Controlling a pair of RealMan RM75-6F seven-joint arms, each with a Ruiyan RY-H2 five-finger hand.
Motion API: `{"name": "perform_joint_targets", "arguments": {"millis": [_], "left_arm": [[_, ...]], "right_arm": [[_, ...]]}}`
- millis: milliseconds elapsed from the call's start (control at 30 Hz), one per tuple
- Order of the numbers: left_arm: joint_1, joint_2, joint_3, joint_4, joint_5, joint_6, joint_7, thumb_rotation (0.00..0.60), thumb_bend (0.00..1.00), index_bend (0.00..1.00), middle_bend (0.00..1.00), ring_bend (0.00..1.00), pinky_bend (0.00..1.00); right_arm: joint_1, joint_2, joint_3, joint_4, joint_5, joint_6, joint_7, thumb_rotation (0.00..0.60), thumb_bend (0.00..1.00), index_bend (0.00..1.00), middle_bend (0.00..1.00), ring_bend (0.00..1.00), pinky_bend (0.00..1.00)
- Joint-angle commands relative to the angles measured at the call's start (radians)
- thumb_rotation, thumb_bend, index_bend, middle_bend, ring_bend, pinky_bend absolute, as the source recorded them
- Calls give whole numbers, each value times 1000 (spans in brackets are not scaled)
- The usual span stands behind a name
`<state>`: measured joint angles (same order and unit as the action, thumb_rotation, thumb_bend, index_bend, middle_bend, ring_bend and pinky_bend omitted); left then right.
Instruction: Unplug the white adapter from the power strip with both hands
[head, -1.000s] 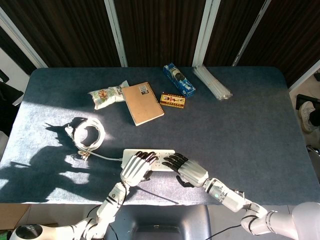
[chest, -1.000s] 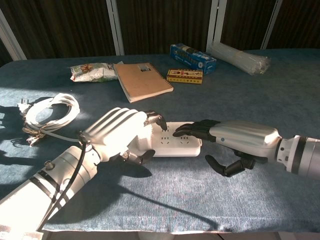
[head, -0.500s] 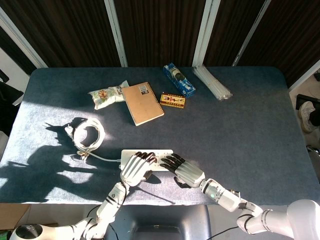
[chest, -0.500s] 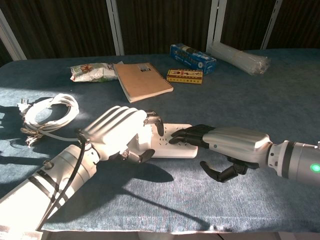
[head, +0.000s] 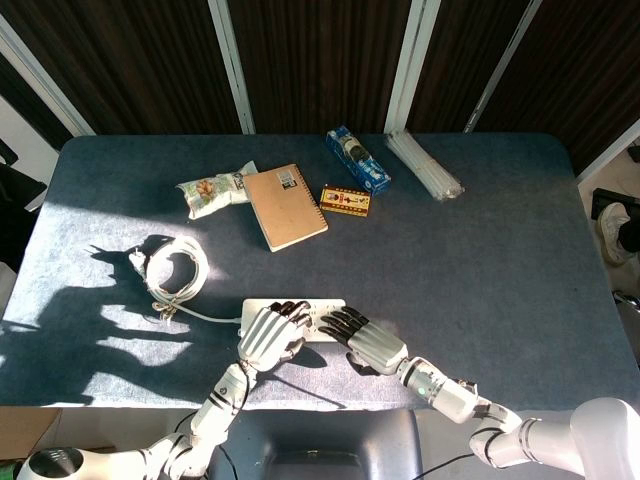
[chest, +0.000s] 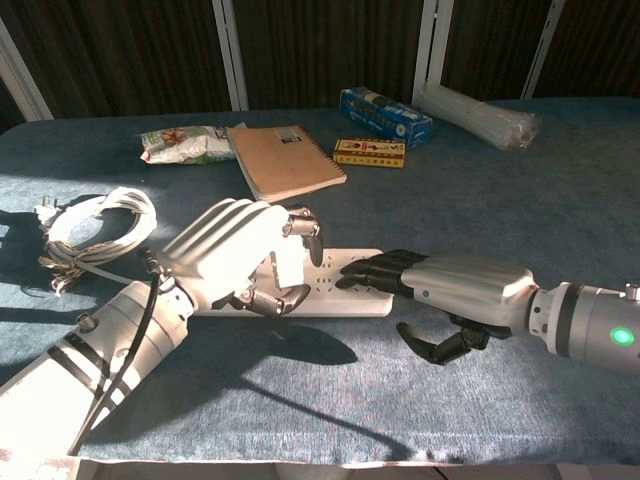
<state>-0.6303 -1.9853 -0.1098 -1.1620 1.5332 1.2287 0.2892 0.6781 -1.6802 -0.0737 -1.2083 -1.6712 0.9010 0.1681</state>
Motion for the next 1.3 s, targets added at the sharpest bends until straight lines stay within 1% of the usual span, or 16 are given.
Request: {"name": "perform_joint_targets", "arguments": {"millis": [33, 67, 100, 200, 300, 433, 567, 733, 800, 867, 967, 1067, 1133, 1200, 1267, 1300], "left_arm": [[-3, 14, -4, -15, 19, 22, -2, 600, 429, 470, 510, 469, 509], [-6, 35, -13, -38, 33, 41, -3, 600, 429, 467, 508, 467, 504], [-6, 75, -18, -72, 44, 52, 3, 600, 429, 464, 504, 463, 499], [14, 151, -27, -155, 23, 58, -3, 600, 428, 452, 496, 451, 486], [40, 214, -23, -205, 6, 69, -3, 600, 429, 443, 488, 445, 478], [83, 285, -2, -244, -11, 88, -12, 600, 429, 430, 474, 430, 459], [136, 352, 21, -274, -49, 103, -34, 600, 428, 420, 465, 421, 451], [201, 423, 65, -315, -111, 82, -89, 600, 427, 411, 457, 414, 443], [227, 436, 82, -308, -124, 86, -111, 600, 427, 404, 449, 408, 435], [248, 432, 91, -277, -133, 94, -126, 600, 427, 394, 440, 396, 421], [265, 415, 94, -222, -172, 58, -177, 600, 425, 322, 375, 313, 333], [264, 390, 86, -153, -200, 10, -233, 600, 421, 235, 306, 244, 275], [261, 376, 78, -107, -214, -16, -253, 600, 417, 129, 219, 172, 228], [260, 372, 71, -84, -219, -28, -266, 600, 408, 24, 78, 70, 195], [262, 378, 69, -79, -209, -21, -281, 600, 401, 0, 5, 10, 188], [266, 383, 67, -84, -197, -8, -293, 600, 400, 0, 0, 0, 187]], "right_arm": [[-1, 0, 2, 1, 6, 4, -5, 600, 790, 110, 158, 9, 57], [-4, 2, 5, 0, 9, 13, -7, 600, 790, 108, 158, 9, 56], [-10, 10, 8, -8, 8, 34, -6, 600, 790, 104, 158, 9, 55], [-22, 33, 16, -31, -3, 93, 8, 600, 789, 88, 158, 9, 53], [-31, 66, 25, -65, -12, 147, 27, 600, 790, 80, 158, 9, 51], [-42, 118, 34, -110, -24, 203, 26, 600, 789, 78, 158, 9, 48], [-51, 169, 36, -159, -26, 230, 11, 600, 783, 78, 158, 9, 46], [-66, 228, 30, -211, -34, 257, -21, 600, 765, 78, 158, 9, 44], [-73, 253, 28, -234, -34, 268, -31, 600, 757, 78, 158, 9, 42], [-79, 273, 28, -253, -36, 278, -33, 600, 751, 78, 158, 9, 40], [-89, 301, 28, -278, -38, 296, -41, 600, 740, 78, 158, 9, 40], [-97, 323, 31, -300, -34, 306, -55, 600, 728, 78, 158, 9, 40], [-104, 339, 31, -315, -27, 305, -76, 600, 723, 75, 158, 9, 39], [-111, 359, 29, -334, -18, 299, -101, 600, 701, 63, 158, 9, 36], [-119, 378, 25, -350, -12, 297, -127, 600, 672, 56, 158, 9, 33], [-126, 392, 22, -362, -8, 298, -144, 600, 651, 53, 158, 9, 31]]}}
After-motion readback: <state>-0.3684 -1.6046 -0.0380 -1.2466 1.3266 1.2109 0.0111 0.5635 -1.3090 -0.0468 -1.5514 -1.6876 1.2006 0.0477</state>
